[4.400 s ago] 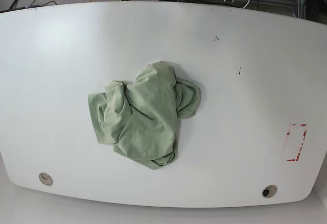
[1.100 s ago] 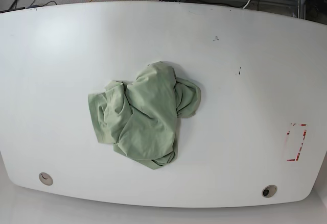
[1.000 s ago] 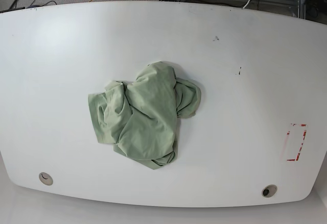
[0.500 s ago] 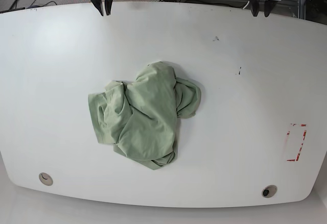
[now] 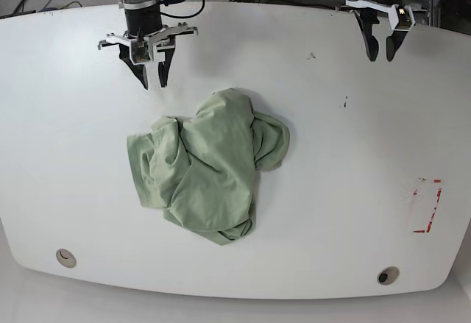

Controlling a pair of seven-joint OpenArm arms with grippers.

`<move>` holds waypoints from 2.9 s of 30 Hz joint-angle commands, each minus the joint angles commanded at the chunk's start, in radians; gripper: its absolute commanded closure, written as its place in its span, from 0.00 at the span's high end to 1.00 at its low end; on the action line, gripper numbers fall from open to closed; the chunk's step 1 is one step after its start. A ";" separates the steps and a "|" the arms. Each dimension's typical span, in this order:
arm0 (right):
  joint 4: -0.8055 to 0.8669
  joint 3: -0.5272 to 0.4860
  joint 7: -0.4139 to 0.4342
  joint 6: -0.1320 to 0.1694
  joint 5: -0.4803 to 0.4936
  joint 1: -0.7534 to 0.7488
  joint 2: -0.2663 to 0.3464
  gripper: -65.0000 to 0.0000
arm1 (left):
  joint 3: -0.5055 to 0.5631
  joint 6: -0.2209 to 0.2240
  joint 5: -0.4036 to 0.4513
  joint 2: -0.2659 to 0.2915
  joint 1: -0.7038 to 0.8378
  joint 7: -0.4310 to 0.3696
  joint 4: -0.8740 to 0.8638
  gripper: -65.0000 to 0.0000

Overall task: Layout the t-shirt on the table in an organized manner, then fold the t-shirt properly
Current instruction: 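Lower the right gripper onto the edge of the crumpled green t-shirt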

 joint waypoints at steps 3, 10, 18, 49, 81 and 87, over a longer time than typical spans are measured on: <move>0.000 0.002 -0.069 0.017 0.002 0.075 -0.025 0.52 | 0.000 0.002 0.002 0.000 -0.035 0.000 0.000 0.62; -0.002 0.032 -0.308 0.104 0.072 0.249 -0.078 0.53 | 0.002 -0.002 0.002 0.000 -0.084 0.000 0.005 0.63; -0.005 0.255 -0.617 0.130 0.439 0.437 -0.086 0.53 | 0.002 -0.002 0.000 -0.018 -0.129 0.069 0.006 0.63; -0.597 0.582 -0.825 0.132 0.879 0.671 0.021 0.53 | 0.002 -0.003 0.003 -0.038 -0.149 0.072 0.003 0.63; -0.720 0.574 -0.821 0.137 0.879 0.787 0.044 0.00 | 0.006 -0.003 0.003 -0.066 -0.149 0.074 -0.002 0.63; -0.606 0.574 -0.825 0.137 0.881 0.756 0.049 0.00 | 0.008 -0.003 -0.003 -0.064 -0.206 0.160 -0.002 0.63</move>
